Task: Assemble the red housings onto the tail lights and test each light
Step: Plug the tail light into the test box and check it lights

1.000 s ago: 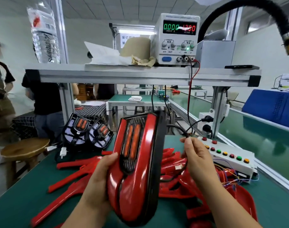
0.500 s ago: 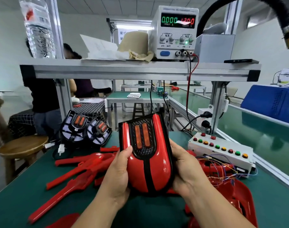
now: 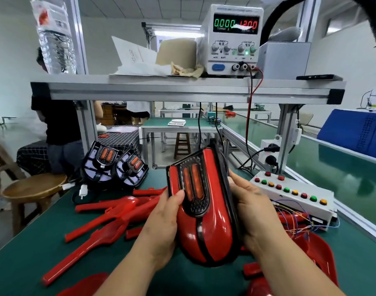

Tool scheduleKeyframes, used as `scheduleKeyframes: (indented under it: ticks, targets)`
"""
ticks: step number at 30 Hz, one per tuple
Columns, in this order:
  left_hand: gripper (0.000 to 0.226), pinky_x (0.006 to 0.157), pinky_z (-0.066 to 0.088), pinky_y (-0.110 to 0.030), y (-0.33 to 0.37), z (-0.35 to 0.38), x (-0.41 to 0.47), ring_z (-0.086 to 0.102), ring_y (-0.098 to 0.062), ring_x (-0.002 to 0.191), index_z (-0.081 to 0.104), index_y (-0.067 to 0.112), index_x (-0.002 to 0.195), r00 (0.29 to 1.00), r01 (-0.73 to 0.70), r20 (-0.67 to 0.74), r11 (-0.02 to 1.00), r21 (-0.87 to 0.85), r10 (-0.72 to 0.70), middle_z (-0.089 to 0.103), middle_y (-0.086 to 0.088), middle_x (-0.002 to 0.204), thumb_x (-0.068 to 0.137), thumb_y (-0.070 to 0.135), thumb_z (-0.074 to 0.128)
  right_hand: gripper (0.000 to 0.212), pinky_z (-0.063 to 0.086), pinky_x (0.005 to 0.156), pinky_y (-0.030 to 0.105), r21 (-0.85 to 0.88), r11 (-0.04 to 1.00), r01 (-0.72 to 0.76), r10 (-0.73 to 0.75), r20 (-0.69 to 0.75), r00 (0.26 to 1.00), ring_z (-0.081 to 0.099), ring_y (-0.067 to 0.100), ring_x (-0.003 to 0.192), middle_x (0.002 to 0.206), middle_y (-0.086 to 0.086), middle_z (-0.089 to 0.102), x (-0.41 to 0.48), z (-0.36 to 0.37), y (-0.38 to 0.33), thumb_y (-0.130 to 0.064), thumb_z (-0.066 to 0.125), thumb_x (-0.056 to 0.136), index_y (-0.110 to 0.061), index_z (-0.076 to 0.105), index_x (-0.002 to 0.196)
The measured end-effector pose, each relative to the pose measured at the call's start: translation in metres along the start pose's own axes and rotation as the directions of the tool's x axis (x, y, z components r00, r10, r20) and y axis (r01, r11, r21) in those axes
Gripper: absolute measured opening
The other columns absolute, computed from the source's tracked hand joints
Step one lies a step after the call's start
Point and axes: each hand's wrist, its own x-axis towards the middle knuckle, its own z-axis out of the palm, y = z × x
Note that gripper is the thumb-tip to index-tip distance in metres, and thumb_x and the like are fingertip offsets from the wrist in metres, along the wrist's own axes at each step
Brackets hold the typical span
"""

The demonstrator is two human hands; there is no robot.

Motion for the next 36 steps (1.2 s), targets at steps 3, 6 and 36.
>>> scheduleKeyframes:
  ticks: [3, 6, 36]
  targets:
    - [0.022, 0.079, 0.059, -0.042, -0.002, -0.004, 0.002, 0.072, -0.026, 0.097, 0.061, 0.021, 0.117, 0.994, 0.004, -0.105, 0.998, 0.067, 0.003, 0.075, -0.009, 0.105, 0.098, 0.026, 0.052, 0.024, 0.057, 0.051, 0.027, -0.083, 0.997, 0.008, -0.022, -0.169, 0.985, 0.069, 0.017, 0.058, 0.085, 0.012, 0.075, 0.003, -0.002, 0.005, -0.008, 0.055, 0.096, -0.021, 0.076, 0.097]
    - [0.019, 0.073, 0.059, -0.038, 0.001, -0.012, 0.006, 0.074, -0.022, 0.09, 0.061, 0.025, 0.114, 0.955, 0.008, -0.294, 0.992, 0.127, 0.029, 0.076, -0.005, 0.1, 0.096, 0.031, 0.057, 0.036, 0.057, 0.075, 0.036, -0.378, 0.924, -0.05, -0.001, -0.134, 0.991, 0.07, 0.021, 0.075, 0.089, 0.004, 0.075, 0.009, -0.011, 0.012, -0.04, 0.051, 0.098, -0.015, 0.075, 0.092]
    - [0.042, 0.047, 0.051, -0.022, -0.03, 0.327, 0.044, 0.062, -0.016, 0.044, 0.073, 0.001, 0.064, 0.84, 0.402, 0.339, 0.906, 0.136, -0.424, 0.068, -0.011, 0.06, 0.097, 0.003, 0.047, 0.03, 0.049, 0.042, 0.025, -0.217, 0.975, 0.052, -0.19, -0.69, 0.699, 0.065, 0.017, 0.047, 0.065, 0.01, 0.071, -0.114, -0.215, -0.192, -0.023, 0.046, 0.102, -0.002, 0.064, 0.092]
